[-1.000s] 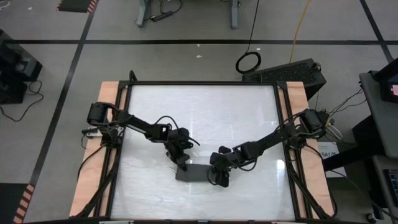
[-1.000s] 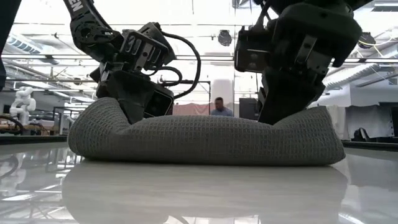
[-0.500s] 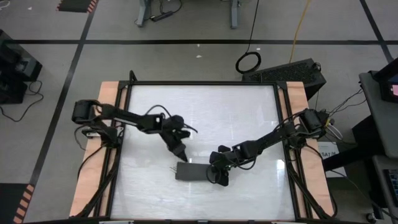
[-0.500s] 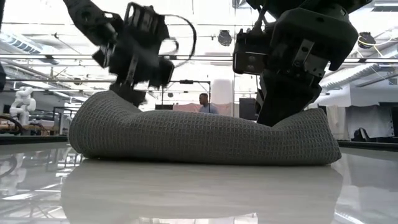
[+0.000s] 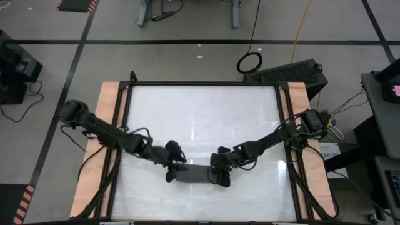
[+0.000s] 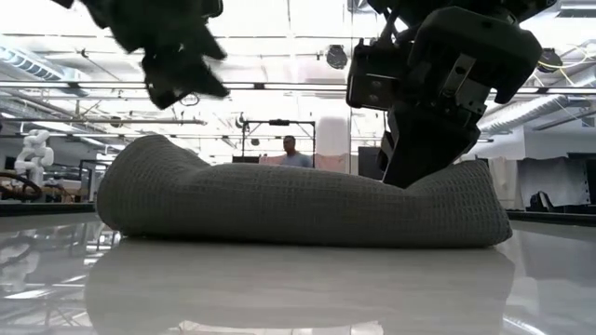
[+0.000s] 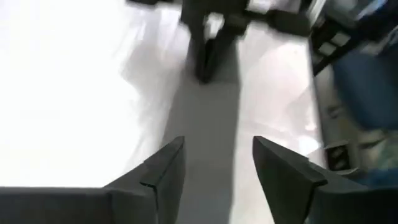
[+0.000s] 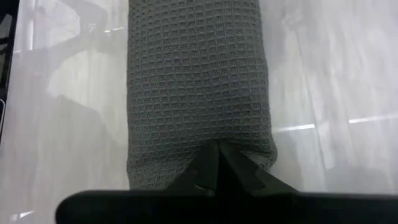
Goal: Roll towel
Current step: Roll the gray towel
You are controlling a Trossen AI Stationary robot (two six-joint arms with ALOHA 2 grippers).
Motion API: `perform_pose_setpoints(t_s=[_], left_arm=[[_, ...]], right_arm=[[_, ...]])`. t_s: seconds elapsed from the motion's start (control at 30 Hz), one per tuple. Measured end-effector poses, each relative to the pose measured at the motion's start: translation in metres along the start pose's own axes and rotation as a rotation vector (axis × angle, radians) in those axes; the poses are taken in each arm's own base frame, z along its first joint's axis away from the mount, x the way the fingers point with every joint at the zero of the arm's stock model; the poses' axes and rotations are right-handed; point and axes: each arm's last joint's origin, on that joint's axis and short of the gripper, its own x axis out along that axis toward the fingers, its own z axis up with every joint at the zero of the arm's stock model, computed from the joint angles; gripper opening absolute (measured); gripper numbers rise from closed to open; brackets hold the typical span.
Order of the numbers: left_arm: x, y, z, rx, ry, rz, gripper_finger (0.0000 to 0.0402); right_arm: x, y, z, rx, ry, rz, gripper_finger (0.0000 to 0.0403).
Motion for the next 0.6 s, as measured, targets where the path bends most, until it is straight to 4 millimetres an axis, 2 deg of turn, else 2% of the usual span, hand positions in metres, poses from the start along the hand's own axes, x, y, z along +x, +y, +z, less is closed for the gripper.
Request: perform_pose_setpoints(t_s=[0.17,0.33,0.43,0.6], left_arm=[[0.02,-0.001,-0.016,0.052,0.047,0.043,0.0142],[0.039,-0.008,-0.015,0.059,-0.051,-0.033,0.0093],[0.051,-0.01,-0.019,0.076,-0.076,-0.054,0.0074],[0.074,0.001,-0.042,0.082,0.028,0.03,0.0064]], right_arm=[[0.0,0.001,0.001,-0.027,-0.011,0.006,0.0],[0.0,0.001,0.001,-0.035,-0.013,0.006,0.0],[0.0,0.001,0.002,-0.035,-0.019,0.007,0.0],[0.0,0.001,0.002,-0.047,-0.027,0.009,0.0]])
